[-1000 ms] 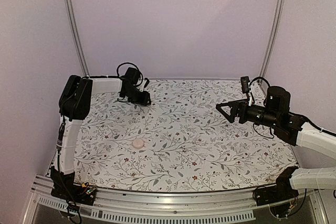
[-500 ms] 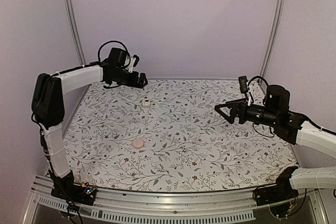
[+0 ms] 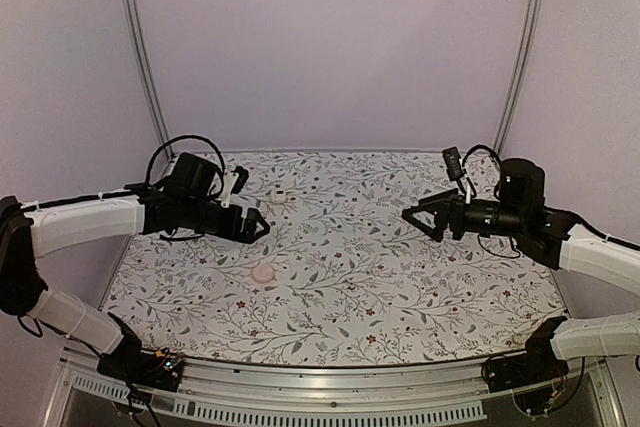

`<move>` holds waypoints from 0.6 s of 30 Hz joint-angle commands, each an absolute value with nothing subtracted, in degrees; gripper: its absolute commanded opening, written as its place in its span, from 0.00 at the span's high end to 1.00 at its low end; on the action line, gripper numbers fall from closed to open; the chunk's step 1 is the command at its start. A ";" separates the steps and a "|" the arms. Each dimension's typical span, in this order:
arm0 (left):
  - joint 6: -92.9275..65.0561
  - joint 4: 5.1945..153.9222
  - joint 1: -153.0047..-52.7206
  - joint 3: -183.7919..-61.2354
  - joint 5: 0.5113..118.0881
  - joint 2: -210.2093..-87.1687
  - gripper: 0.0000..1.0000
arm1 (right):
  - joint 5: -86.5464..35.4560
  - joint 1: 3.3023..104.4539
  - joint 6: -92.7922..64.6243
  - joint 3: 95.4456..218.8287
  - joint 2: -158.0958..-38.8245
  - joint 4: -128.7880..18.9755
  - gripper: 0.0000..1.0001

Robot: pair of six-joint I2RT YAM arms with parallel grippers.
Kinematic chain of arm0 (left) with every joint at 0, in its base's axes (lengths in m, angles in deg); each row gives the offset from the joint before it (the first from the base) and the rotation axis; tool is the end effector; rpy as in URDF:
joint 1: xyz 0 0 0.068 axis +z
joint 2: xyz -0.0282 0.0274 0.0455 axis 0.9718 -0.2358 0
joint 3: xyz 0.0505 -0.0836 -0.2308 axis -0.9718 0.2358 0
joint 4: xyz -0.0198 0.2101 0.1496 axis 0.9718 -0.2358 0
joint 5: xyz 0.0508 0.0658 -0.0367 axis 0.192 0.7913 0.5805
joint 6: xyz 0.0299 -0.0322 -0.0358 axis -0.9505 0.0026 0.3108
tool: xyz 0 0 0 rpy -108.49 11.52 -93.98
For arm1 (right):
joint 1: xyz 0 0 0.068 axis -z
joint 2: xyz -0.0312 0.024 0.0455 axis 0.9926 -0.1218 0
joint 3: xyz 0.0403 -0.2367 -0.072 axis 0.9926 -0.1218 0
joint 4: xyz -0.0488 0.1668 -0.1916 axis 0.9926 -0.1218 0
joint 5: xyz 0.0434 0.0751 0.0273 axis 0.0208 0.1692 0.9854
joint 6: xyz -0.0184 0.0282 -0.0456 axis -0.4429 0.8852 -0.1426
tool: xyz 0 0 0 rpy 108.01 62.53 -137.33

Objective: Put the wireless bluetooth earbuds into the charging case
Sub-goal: Pick up the charging case from the center of the board.

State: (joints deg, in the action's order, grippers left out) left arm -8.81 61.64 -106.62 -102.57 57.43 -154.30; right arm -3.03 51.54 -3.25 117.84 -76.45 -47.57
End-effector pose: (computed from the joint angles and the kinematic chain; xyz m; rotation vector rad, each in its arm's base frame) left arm 0.2589 -0.1591 0.2082 0.3740 2.3878 -0.5989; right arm 0.2000 0.1456 0.2522 -0.6157 1.8527 1.0681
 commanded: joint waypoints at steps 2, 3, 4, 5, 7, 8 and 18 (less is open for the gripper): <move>3.18 60.46 -113.54 -94.19 69.61 -144.91 0.00 | -0.15 51.72 -4.37 119.41 -77.71 -48.60 0.01; 4.94 59.45 -114.55 -93.41 71.24 -144.55 0.00 | -0.10 51.72 -4.38 119.39 -77.79 -48.49 0.01; 6.49 58.75 -115.60 -92.48 72.33 -144.59 0.00 | 0.01 51.72 -4.42 119.43 -77.97 -48.49 0.01; 7.43 58.64 -116.70 -91.72 72.76 -144.90 0.00 | 0.13 51.72 -4.50 119.47 -78.21 -48.44 0.01; 8.48 58.65 -119.52 -90.59 73.88 -146.87 0.00 | 0.41 51.71 -4.60 119.56 -78.67 -48.51 0.01; 8.69 58.43 -120.59 -90.52 74.47 -148.25 0.00 | 0.59 51.72 -4.72 119.56 -78.78 -48.50 0.01; 3.51 56.84 -124.50 -95.32 78.43 -159.10 0.13 | 0.92 51.68 -5.16 119.04 -78.12 -49.06 0.01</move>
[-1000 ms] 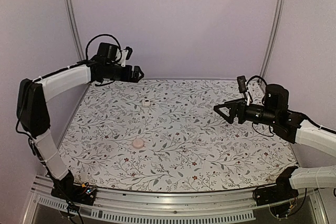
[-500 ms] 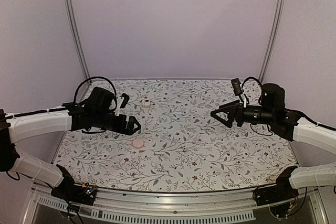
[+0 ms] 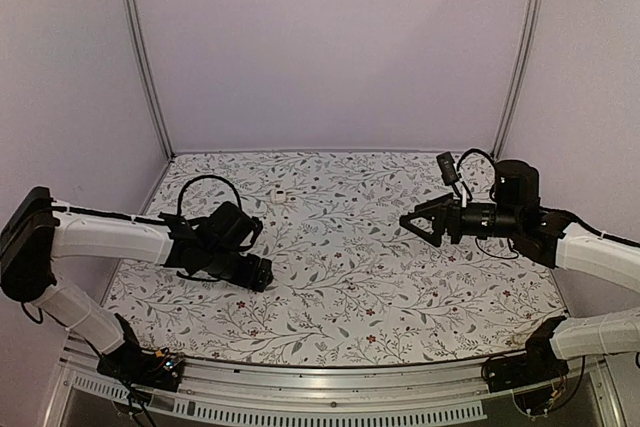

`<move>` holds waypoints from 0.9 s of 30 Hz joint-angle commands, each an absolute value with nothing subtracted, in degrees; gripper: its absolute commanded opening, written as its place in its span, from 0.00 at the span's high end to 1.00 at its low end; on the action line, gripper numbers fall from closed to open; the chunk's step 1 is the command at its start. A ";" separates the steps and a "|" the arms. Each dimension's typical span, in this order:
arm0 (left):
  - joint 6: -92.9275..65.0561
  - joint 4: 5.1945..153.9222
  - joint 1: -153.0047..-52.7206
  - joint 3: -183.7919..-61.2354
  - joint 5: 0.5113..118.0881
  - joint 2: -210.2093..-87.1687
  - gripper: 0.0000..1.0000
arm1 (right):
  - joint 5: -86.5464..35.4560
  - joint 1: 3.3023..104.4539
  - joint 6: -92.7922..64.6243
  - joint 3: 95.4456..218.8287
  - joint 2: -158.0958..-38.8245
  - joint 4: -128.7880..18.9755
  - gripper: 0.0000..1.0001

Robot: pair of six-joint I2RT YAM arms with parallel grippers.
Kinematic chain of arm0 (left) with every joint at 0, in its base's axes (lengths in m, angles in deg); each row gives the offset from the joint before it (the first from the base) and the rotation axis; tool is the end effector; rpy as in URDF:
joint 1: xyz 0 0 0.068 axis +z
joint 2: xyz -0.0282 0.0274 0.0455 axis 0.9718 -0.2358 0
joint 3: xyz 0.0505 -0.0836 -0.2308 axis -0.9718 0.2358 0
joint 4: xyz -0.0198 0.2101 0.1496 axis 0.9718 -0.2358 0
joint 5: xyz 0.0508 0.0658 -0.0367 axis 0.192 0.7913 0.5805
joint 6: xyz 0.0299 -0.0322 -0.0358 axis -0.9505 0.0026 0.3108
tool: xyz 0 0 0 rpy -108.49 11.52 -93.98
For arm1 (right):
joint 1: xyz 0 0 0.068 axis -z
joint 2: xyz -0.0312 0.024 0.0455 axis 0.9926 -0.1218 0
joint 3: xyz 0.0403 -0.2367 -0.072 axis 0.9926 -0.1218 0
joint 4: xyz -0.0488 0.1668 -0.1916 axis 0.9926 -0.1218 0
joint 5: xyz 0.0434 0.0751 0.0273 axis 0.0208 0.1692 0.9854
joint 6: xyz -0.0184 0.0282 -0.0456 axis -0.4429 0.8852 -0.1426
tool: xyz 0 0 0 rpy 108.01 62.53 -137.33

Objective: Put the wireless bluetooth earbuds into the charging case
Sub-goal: Pick up the charging case from the center of the board.

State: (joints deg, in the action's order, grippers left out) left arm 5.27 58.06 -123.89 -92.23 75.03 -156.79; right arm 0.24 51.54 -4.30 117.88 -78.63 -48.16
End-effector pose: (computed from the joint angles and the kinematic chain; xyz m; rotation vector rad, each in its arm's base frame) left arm 0.1850 -0.1945 0.1380 0.3420 2.6314 -0.2988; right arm 0.2022 0.1492 0.2430 -0.6705 1.8850 1.1075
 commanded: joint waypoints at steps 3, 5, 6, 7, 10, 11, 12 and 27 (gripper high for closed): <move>2.58 55.98 -124.68 -97.13 78.33 -163.24 0.18 | 0.78 51.72 -5.33 119.11 -78.19 -49.10 0.01; 2.08 56.44 -125.08 -97.52 78.28 -164.46 0.21 | 0.74 51.69 -5.49 119.20 -78.32 -49.19 0.01; 1.92 56.88 -125.13 -97.54 78.10 -164.85 0.22 | 0.74 51.71 -5.51 119.28 -78.41 -49.28 0.01; 1.71 57.45 -125.14 -97.56 77.84 -165.13 0.22 | 0.74 51.69 -5.71 119.29 -78.46 -49.29 0.01; 1.01 58.22 -125.14 -98.02 78.09 -166.75 0.24 | 0.57 51.72 -6.12 119.38 -78.79 -49.33 0.01; 0.86 58.29 -125.15 -98.25 78.47 -167.46 0.24 | 0.50 51.72 -6.24 119.38 -78.87 -49.38 0.01; 0.64 58.28 -125.19 -98.62 78.83 -168.33 0.25 | 0.48 51.69 -6.37 119.38 -79.02 -49.39 0.01; 0.02 57.41 -124.43 -100.91 79.48 -171.77 0.48 | -0.56 51.72 -10.16 118.58 -78.73 -50.21 0.08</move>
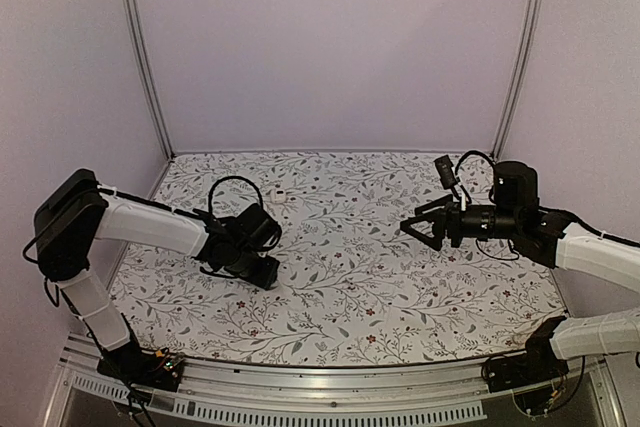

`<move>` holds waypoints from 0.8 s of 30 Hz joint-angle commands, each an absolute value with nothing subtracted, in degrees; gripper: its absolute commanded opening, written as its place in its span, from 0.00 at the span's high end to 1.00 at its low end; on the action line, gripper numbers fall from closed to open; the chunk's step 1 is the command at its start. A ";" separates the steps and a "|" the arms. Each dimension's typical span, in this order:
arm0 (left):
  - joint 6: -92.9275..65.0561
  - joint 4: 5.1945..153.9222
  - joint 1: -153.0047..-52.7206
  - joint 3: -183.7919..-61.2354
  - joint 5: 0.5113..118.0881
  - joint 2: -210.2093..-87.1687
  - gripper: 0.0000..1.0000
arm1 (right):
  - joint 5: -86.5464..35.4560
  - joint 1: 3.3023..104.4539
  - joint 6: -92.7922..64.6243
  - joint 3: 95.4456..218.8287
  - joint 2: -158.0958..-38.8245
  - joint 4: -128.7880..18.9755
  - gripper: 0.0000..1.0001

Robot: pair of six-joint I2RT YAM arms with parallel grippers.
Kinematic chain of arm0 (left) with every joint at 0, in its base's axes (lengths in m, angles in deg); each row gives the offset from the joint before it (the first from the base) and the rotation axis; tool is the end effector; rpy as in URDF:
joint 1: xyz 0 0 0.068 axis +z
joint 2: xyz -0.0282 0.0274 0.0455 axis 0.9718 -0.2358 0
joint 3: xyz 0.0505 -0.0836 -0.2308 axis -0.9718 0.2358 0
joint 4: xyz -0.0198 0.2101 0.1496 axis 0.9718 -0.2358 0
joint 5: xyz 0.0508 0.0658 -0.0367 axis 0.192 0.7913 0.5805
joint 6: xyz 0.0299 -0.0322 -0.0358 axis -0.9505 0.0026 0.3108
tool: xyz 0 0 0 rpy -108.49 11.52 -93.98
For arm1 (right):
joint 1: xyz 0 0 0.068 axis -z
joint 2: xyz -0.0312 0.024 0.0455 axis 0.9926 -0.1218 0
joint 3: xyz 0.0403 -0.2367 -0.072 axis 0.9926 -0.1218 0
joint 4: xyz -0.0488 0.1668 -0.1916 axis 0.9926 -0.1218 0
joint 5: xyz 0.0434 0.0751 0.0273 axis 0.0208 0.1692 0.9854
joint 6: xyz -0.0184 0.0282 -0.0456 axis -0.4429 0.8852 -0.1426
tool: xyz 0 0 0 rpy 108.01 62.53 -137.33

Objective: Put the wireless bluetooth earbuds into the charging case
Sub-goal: Pick up the charging case from the center of the board.

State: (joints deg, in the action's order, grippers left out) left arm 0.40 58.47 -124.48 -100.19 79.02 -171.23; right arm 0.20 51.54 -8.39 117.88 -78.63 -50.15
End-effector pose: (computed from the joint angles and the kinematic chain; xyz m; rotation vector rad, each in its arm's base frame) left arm 0.2085 -0.2208 0.1082 0.4664 2.6618 -0.1133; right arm 0.2011 0.1485 0.2395 -0.7301 1.8839 1.0620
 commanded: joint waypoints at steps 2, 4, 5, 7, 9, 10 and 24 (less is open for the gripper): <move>-0.05 57.14 -124.41 -100.87 78.88 -170.85 0.52 | -0.67 51.71 -10.56 118.15 -78.68 -49.73 0.09; -0.30 56.77 -124.48 -100.97 77.87 -169.70 0.54 | -0.61 51.59 -10.82 117.50 -78.56 -48.84 0.09; -0.66 56.71 -124.59 -101.15 77.16 -169.14 0.56 | -0.51 51.58 -10.94 117.17 -78.48 -48.33 0.10; -1.01 56.37 -124.89 -101.65 75.50 -168.00 0.57 | -0.64 51.40 -11.18 116.50 -78.45 -47.33 0.11; -1.69 55.83 -125.35 -102.62 73.09 -166.88 0.58 | -1.26 50.71 -11.90 115.92 -78.64 -46.41 0.12; -2.29 55.38 -125.65 -103.24 71.75 -166.39 0.58 | -1.99 50.22 -12.57 115.71 -78.85 -46.18 0.13; -9.73 45.47 -126.20 -113.34 46.44 -160.38 0.59 | -9.73 35.40 -30.58 112.92 -83.48 -37.67 0.23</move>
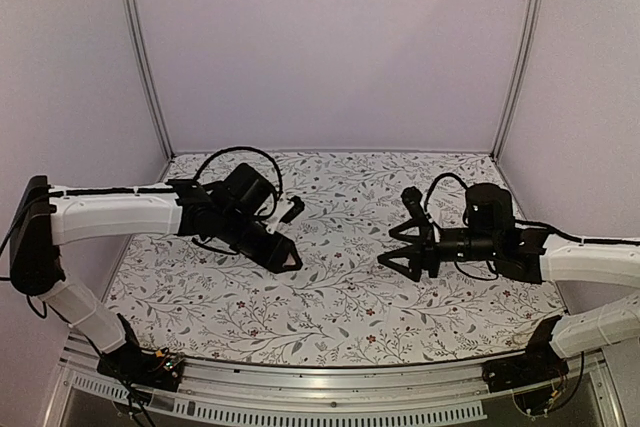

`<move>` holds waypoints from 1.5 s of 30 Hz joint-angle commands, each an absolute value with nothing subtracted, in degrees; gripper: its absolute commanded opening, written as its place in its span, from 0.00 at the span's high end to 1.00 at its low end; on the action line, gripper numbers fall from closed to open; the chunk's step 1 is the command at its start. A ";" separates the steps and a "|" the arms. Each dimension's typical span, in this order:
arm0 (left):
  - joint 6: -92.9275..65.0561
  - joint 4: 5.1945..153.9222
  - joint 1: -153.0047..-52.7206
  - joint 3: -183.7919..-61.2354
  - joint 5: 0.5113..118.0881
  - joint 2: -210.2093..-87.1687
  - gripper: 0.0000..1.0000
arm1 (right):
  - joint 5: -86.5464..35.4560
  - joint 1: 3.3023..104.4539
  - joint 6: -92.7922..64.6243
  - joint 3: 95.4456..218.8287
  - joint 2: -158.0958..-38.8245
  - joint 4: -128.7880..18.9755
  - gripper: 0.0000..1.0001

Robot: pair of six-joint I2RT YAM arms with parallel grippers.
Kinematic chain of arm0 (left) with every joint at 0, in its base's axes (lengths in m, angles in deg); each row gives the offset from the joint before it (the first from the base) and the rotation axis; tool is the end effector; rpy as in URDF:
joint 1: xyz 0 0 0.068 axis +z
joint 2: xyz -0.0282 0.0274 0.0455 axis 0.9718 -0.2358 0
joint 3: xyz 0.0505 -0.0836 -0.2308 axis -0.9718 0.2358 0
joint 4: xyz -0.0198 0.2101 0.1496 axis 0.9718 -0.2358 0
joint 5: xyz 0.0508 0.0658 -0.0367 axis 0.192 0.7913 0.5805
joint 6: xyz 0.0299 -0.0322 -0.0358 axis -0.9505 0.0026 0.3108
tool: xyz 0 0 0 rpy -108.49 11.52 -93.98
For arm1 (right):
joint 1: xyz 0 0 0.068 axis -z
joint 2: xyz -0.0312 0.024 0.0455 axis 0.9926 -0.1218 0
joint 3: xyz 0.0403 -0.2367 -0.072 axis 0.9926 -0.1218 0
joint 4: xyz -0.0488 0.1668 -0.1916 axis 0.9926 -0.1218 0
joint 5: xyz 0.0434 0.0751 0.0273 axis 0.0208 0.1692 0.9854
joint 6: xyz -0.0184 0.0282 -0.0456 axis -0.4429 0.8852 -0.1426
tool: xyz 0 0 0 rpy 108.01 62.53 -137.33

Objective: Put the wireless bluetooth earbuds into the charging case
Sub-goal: Pick up the charging case from the center of the board, then pass from the left arm to the right

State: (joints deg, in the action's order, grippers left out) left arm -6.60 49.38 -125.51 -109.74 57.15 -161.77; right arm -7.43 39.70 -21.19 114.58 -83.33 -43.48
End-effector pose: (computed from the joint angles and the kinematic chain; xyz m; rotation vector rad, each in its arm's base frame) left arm 0.2009 -0.2434 0.1943 0.7720 2.5807 -0.6474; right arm 0.1770 0.1903 0.2114 -1.0332 1.7501 0.9236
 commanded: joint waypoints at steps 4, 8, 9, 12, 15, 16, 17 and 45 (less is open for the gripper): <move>-12.22 42.99 -126.29 -115.70 40.16 -159.67 0.60 | -10.94 31.33 -37.60 112.20 -82.46 -34.37 0.26; -14.47 41.63 -126.65 -116.73 32.53 -158.88 0.61 | -13.04 27.39 -41.95 113.12 -82.33 -33.99 0.30; -14.90 41.60 -126.83 -116.78 30.83 -158.64 0.62 | -13.62 26.49 -42.51 113.25 -82.33 -34.19 0.31; -15.72 41.59 -127.45 -116.79 27.20 -158.19 0.62 | -16.27 23.77 -44.54 114.58 -82.83 -36.18 0.34; -16.60 41.44 -128.25 -116.91 24.71 -158.63 0.63 | -20.86 19.63 -47.66 117.07 -84.10 -39.10 0.35; -16.79 41.51 -128.65 -116.96 24.55 -158.70 0.63 | -22.21 18.53 -48.62 118.08 -85.01 -40.23 0.35; -16.77 41.65 -128.92 -116.89 24.02 -158.73 0.64 | -23.15 17.68 -49.97 119.21 -85.75 -41.27 0.35; -18.07 41.20 -133.46 -117.83 16.20 -165.76 0.64 | -31.83 5.86 -61.81 131.74 -96.62 -56.46 0.48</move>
State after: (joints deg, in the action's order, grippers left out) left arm -17.59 41.01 -132.52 -116.65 18.04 -164.33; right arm -30.40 6.82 -60.27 129.95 -95.46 -54.87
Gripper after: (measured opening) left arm 0.493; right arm 0.543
